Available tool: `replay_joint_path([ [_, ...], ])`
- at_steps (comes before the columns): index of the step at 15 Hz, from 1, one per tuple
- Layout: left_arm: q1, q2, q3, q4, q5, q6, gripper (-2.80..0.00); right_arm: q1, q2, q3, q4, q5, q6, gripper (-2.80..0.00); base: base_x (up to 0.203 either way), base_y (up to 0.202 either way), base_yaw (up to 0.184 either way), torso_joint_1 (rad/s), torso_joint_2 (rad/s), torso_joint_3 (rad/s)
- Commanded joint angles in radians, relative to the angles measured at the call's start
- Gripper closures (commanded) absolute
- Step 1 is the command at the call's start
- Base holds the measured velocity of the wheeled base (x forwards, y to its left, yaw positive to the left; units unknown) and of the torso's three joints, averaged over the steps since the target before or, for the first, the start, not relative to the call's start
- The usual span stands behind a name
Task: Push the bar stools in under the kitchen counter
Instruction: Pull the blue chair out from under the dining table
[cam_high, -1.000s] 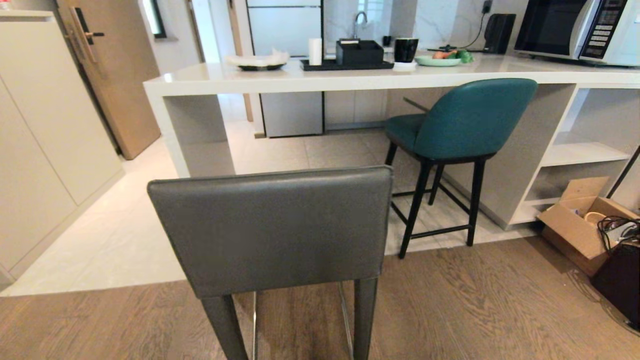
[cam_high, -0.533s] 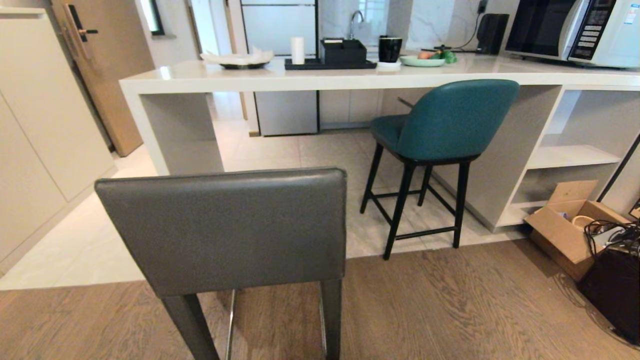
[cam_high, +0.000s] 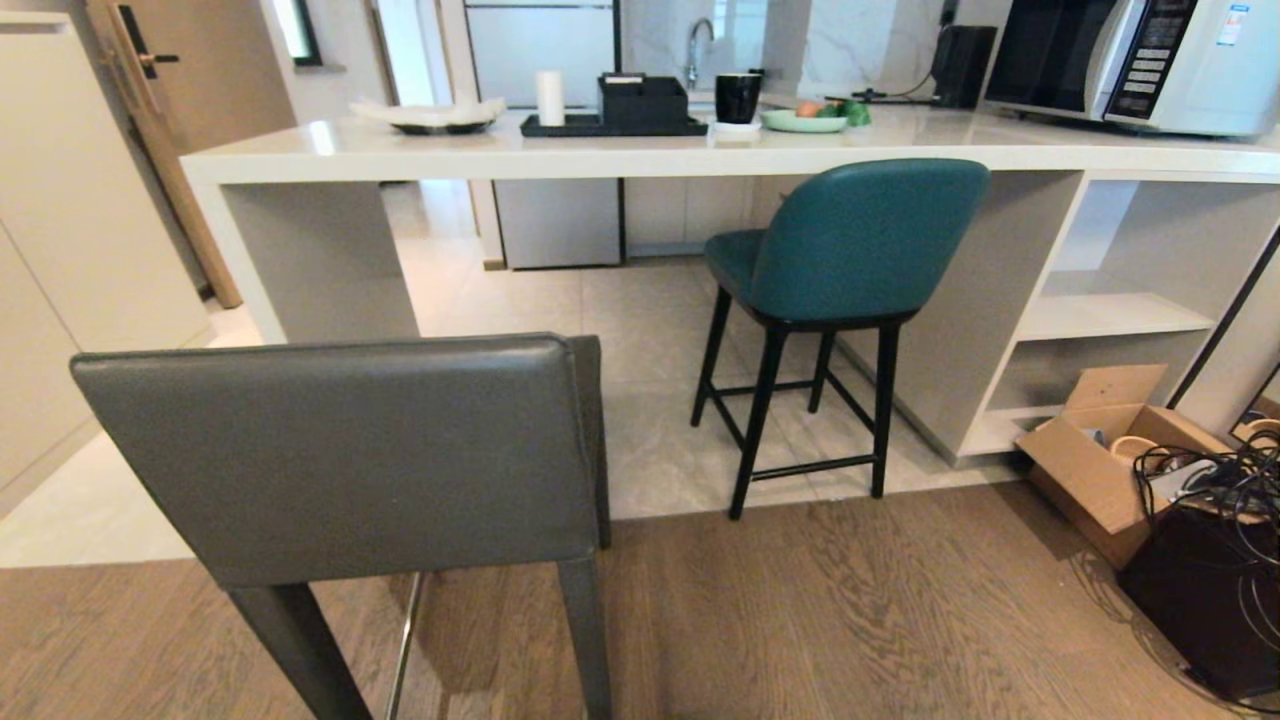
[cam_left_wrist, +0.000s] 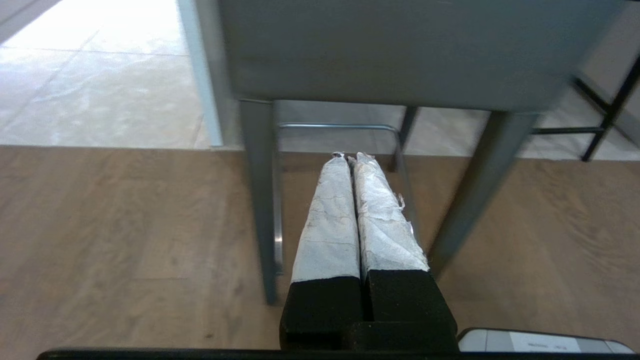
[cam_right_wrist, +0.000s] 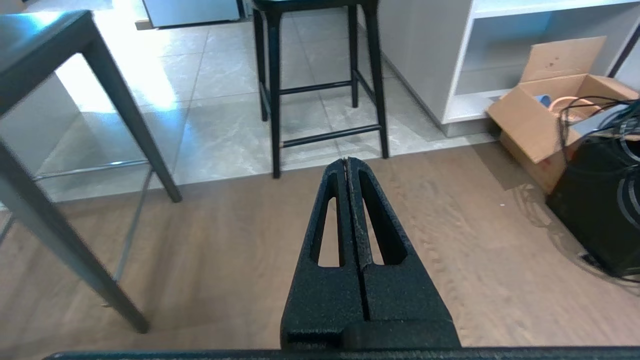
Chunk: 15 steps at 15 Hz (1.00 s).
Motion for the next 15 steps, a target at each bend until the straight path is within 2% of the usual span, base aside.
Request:
replay_joint_path([
  [1, 0.0, 0.002, 0.0, 0.0, 0.0, -0.001, 0.0, 0.0, 0.001, 0.0, -0.001, 0.0, 0.0, 0.0, 0.0, -0.2, 0.005, 0.006, 0.0, 0.012],
  [15, 0.0, 0.002, 0.0, -0.001, 0.0, -0.001, 0.0, 0.0, 0.001, 0.0, -0.001, 0.0, 0.002, 0.0, 0.0, -0.192, 0.003, 0.002, 0.0, 0.001],
])
